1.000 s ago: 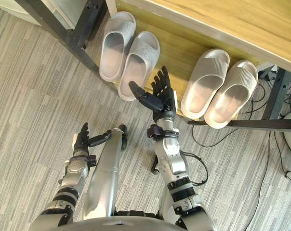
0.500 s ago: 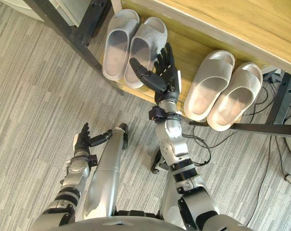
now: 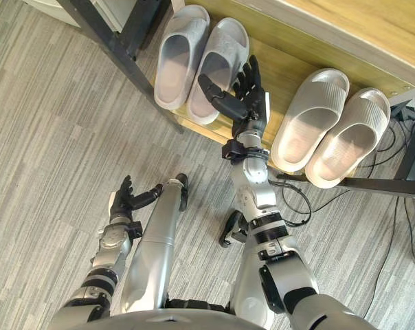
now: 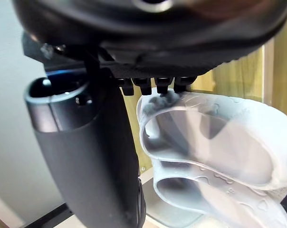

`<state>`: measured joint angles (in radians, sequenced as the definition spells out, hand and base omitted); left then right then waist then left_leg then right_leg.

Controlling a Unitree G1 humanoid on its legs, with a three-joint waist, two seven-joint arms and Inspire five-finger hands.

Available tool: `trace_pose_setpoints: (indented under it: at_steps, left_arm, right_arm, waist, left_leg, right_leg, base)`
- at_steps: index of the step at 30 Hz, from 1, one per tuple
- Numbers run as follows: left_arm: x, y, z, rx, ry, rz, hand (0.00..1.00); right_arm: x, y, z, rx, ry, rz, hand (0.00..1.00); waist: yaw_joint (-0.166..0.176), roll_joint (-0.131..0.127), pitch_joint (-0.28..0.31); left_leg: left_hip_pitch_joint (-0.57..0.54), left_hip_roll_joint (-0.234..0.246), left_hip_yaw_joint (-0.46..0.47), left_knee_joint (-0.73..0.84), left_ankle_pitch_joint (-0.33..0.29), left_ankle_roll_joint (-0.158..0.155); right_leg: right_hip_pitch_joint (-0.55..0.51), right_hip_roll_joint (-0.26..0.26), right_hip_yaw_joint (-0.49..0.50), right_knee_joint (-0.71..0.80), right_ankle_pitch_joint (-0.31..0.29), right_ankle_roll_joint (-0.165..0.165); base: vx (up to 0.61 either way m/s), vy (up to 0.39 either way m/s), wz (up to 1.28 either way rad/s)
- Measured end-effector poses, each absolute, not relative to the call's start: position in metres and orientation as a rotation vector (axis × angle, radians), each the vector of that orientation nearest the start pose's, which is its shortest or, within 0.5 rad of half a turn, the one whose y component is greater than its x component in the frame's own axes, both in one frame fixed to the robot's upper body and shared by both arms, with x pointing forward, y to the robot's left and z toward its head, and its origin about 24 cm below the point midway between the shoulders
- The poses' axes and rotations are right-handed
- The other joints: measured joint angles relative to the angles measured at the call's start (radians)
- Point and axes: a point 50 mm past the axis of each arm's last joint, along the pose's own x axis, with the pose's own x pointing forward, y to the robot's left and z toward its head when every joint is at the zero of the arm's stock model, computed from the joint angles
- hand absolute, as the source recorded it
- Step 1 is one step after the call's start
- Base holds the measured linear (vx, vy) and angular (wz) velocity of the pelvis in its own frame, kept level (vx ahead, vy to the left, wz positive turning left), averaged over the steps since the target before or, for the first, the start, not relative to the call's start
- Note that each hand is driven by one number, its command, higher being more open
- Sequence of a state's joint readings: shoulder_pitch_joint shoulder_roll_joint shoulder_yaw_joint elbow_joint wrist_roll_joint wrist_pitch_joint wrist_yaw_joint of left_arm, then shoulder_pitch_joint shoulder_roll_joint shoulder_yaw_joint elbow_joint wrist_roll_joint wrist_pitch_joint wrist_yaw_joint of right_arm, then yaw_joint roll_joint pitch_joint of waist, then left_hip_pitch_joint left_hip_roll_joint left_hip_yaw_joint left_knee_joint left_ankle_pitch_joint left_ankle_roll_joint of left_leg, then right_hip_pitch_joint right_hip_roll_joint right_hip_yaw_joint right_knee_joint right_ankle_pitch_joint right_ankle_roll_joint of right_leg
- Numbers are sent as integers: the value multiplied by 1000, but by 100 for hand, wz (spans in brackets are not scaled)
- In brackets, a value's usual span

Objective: Organize the slippers on the shoe rack

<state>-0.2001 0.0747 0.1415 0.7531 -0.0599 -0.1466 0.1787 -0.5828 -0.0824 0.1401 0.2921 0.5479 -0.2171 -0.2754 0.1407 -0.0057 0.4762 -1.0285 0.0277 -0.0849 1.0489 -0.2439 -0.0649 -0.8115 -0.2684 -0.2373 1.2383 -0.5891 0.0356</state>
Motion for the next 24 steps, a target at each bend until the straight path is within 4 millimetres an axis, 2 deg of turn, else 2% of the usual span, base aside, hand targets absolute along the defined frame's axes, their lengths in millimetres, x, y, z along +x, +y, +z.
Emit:
trace_pose_setpoints:
  at_steps: [10, 18, 24]
  left_arm:
    - [252, 198, -64, 2, 441, 307, 100]
    - [245, 202, -71, 13, 494, 322, 100]
    - [244, 204, -72, 19, 506, 328, 100]
  right_arm:
    - [342, -111, 149, 328, -355, -13, 100]
    - [314, -113, 122, 224, -330, -71, 100]
    - [296, -113, 110, 119, -325, -82, 100]
  waist:
    - [-3, 8, -3]
    - [-19, 7, -4]
    - [-39, 7, -7]
  left_leg:
    - [21, 3, 8, 0, 1, -2]
    - [107, 12, 24, -30, -9, 10]
    - [167, 15, 33, -68, -6, 6]
  right_leg:
    - [18, 1, 8, -3, 0, 0]
    - [99, 9, 15, -47, 7, 12]
    - [155, 13, 15, -90, 12, 18]
  base:
    - [-6, 30, -1]
    - [-2, 40, -5]
    - [27, 28, -1]
